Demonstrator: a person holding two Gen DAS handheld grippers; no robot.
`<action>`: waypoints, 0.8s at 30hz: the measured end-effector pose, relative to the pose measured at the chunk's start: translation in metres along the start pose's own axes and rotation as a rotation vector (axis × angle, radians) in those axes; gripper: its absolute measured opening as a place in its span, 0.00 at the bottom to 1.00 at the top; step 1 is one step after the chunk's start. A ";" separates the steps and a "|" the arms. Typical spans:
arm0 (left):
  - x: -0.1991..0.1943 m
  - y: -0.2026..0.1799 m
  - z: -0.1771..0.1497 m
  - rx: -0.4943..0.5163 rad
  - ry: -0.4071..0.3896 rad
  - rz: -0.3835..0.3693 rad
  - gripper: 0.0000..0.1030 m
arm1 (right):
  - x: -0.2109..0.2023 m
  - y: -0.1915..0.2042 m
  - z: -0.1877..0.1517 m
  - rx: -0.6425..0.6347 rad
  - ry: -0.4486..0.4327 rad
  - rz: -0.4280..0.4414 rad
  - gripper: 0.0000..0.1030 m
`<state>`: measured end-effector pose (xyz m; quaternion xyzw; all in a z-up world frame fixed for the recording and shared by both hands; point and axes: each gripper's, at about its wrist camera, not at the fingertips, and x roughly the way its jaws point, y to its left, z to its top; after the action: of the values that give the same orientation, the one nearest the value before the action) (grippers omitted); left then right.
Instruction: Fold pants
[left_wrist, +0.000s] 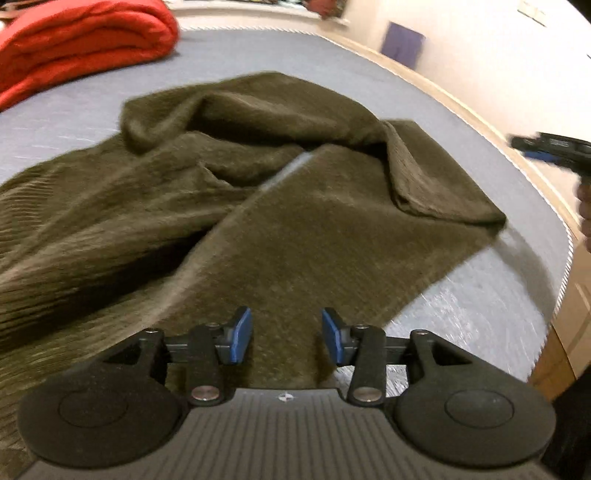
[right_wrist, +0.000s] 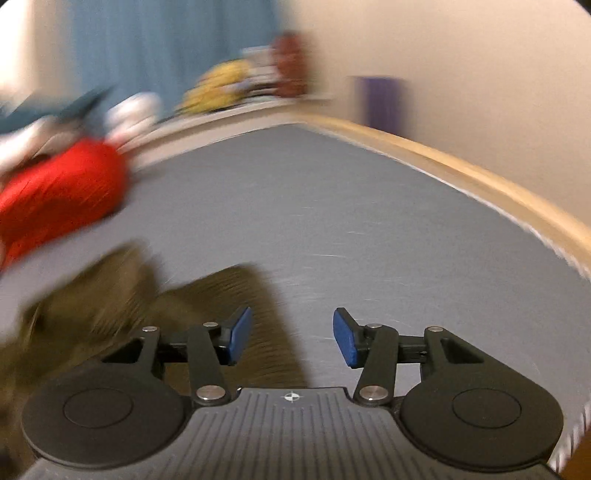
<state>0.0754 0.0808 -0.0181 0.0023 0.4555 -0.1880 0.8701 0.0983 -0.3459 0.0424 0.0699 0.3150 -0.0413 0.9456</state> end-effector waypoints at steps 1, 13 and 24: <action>0.001 -0.002 -0.001 0.012 0.014 -0.010 0.50 | 0.003 0.016 -0.004 -0.091 0.003 0.042 0.51; 0.030 -0.017 -0.016 0.104 0.096 -0.029 0.68 | 0.050 0.140 -0.062 -0.572 0.180 0.263 0.52; 0.035 -0.044 -0.029 0.319 0.072 0.064 0.59 | 0.048 0.119 -0.036 -0.438 0.158 0.231 0.15</action>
<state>0.0563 0.0335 -0.0556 0.1617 0.4503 -0.2299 0.8475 0.1303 -0.2245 -0.0021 -0.0979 0.3794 0.1416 0.9091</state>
